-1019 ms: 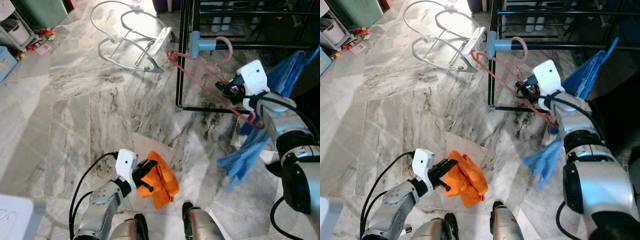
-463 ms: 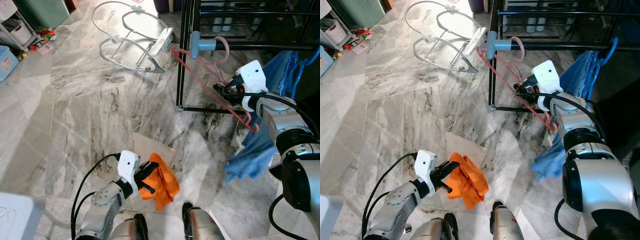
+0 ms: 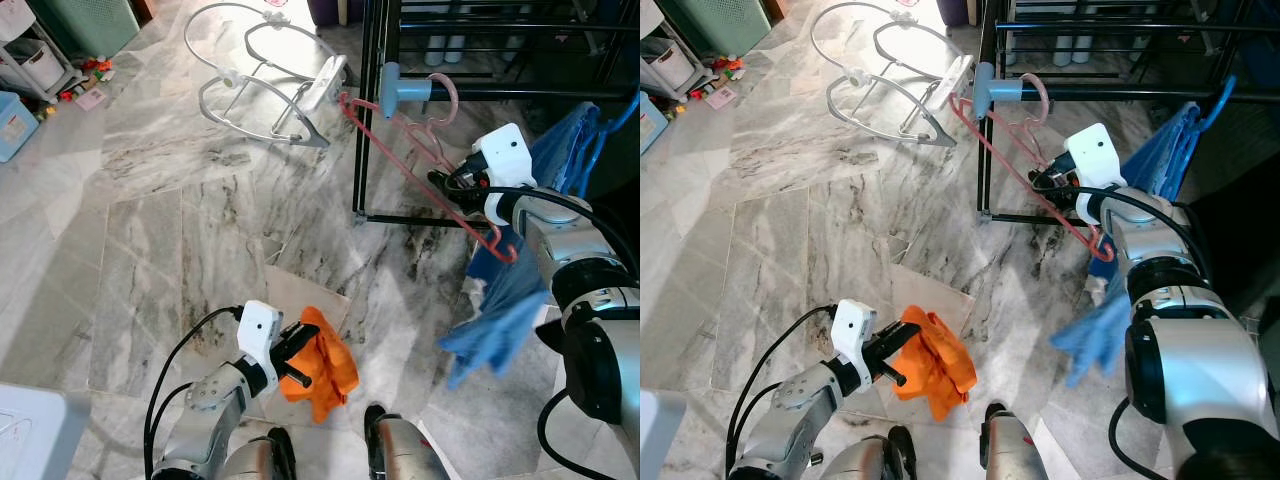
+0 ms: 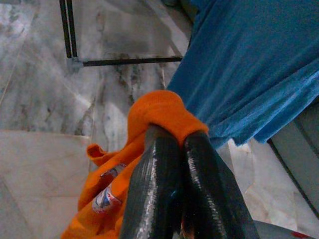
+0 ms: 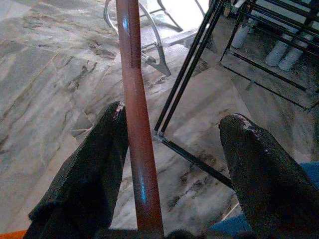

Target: Hang hanger

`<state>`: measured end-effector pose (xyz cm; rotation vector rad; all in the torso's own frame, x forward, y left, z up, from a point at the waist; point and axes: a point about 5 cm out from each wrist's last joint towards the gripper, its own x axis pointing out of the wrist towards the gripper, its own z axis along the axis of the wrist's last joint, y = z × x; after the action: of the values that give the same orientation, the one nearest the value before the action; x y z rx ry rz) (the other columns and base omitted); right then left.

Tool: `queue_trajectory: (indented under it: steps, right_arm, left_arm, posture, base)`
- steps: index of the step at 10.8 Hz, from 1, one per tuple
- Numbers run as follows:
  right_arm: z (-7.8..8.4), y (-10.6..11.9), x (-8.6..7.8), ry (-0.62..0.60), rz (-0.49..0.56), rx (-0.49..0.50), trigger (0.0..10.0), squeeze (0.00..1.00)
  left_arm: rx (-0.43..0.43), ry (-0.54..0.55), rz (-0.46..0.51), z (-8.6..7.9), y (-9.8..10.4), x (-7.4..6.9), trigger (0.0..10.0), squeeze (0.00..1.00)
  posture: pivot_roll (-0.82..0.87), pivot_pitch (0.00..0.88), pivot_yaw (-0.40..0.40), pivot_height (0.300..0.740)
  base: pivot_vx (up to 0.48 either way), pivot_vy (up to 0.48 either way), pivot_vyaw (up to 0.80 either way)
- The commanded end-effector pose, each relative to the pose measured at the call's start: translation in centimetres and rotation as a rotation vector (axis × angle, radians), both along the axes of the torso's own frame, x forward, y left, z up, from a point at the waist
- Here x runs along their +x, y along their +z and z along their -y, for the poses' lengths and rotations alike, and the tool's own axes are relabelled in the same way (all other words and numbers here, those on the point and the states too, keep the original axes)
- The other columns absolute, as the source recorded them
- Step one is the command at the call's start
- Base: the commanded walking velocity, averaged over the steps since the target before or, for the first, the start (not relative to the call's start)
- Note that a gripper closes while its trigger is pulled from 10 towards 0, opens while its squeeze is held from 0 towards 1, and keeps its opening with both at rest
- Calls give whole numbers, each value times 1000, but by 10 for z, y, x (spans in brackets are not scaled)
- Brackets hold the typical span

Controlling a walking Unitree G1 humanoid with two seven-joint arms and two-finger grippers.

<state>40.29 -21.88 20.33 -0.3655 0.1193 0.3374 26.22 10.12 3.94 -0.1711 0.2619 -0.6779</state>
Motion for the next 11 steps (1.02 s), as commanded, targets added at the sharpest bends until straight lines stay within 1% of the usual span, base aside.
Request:
queue_trajectory:
  steps: [1,4,5,6,7,9,11]
  right_arm:
    - [2,-1,0,-6,-15,3,0,0]
    - [-3,1,1,14,-8,26,0,0]
    - [-2,6,2,-3,27,59,0,0]
    - [0,13,2,-30,88,119,0,0]
    - [2,12,1,-47,125,178,0,0]
    - [1,6,-2,-49,156,233,0,0]
    - [-2,4,-3,-46,177,254,0,0]
  left_arm:
    - [17,6,-12,-2,-5,-3,10000,0]
    - [19,1,-14,0,-6,-3,10000,0]
    - [19,11,-3,0,-5,-2,10000,0]
    - [21,42,14,-4,-3,1,10000,0]
    - [24,53,15,-6,-4,2,10000,0]
    - [28,48,15,-6,-4,2,10000,0]
    - [33,36,18,-4,-4,4,10000,0]
  posture:
    - [-169,234,67,740]
    - [-171,225,65,740]
    - [-168,220,60,740]
    - [-168,220,60,740]
    - [-167,216,60,740]
    - [-174,215,67,740]
    - [-182,214,76,740]
  base:
    - [0,0,0]
    - [0,0,0]
    - [0,0,0]
    - [0,0,0]
    - [0,0,0]
    - [0,0,0]
    - [0,0,0]
